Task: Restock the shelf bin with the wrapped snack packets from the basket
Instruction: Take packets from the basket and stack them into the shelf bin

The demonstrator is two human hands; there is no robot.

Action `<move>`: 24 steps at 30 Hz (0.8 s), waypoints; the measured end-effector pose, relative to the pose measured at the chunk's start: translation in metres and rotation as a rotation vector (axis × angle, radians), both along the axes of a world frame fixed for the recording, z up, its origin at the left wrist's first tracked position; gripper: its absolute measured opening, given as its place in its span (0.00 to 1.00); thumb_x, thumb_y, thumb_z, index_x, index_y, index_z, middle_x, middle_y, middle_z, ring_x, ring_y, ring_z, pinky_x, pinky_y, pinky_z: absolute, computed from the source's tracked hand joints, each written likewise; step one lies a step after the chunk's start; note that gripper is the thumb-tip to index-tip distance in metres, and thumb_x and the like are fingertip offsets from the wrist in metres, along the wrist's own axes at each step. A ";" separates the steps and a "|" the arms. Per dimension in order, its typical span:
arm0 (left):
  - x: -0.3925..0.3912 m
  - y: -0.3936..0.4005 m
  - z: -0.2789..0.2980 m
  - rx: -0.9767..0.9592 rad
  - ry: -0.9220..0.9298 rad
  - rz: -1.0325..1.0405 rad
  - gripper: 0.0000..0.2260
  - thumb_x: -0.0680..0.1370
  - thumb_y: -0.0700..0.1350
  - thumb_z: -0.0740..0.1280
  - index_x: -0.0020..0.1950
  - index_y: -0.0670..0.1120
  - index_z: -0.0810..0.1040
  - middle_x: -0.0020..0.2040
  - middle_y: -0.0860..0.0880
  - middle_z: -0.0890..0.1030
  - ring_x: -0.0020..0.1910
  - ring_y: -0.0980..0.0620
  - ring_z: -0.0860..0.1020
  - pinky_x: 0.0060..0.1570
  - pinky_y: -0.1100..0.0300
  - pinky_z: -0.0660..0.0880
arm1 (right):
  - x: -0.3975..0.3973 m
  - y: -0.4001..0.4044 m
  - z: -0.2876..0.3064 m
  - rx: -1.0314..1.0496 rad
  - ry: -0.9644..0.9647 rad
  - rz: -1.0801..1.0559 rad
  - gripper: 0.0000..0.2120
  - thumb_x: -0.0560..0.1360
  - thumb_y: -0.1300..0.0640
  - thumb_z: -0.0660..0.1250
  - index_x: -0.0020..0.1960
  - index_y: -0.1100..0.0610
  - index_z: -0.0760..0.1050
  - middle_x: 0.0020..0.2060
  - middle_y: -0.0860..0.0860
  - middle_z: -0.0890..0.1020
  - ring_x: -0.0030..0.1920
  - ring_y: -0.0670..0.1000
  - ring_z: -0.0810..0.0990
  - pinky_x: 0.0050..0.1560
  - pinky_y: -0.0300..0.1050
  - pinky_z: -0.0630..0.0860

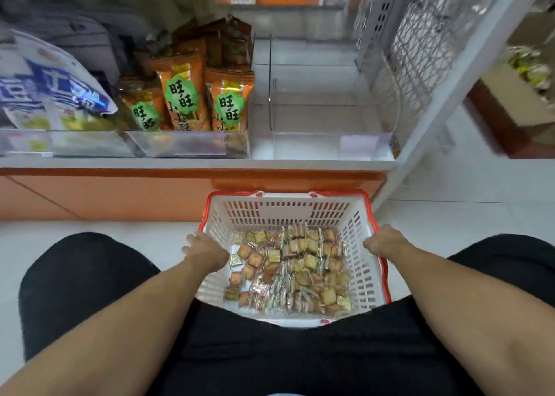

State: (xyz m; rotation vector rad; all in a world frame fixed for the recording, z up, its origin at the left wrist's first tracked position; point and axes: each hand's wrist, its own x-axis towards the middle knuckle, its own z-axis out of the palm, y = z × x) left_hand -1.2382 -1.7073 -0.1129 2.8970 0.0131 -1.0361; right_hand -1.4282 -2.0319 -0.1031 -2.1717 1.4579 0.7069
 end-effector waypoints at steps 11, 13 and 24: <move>-0.004 -0.086 0.013 -0.390 0.095 -0.463 0.18 0.82 0.47 0.66 0.71 0.46 0.73 0.65 0.45 0.79 0.55 0.51 0.78 0.51 0.62 0.75 | 0.065 0.026 -0.001 0.213 -0.387 0.253 0.07 0.78 0.60 0.67 0.55 0.53 0.80 0.54 0.51 0.83 0.46 0.51 0.83 0.47 0.43 0.80; -0.007 -0.097 -0.015 -0.350 0.140 -0.460 0.19 0.82 0.48 0.65 0.73 0.47 0.70 0.68 0.45 0.77 0.61 0.48 0.78 0.62 0.56 0.75 | 0.075 0.034 -0.032 0.302 -0.340 0.225 0.12 0.78 0.58 0.69 0.61 0.54 0.79 0.59 0.52 0.81 0.49 0.51 0.81 0.51 0.44 0.78; 0.011 -0.127 -0.146 -0.405 0.241 -0.239 0.20 0.82 0.46 0.64 0.74 0.50 0.68 0.66 0.45 0.76 0.53 0.47 0.79 0.56 0.54 0.78 | 0.109 0.073 -0.152 0.137 -0.210 0.329 0.37 0.76 0.38 0.68 0.79 0.38 0.52 0.80 0.54 0.56 0.75 0.59 0.67 0.69 0.60 0.71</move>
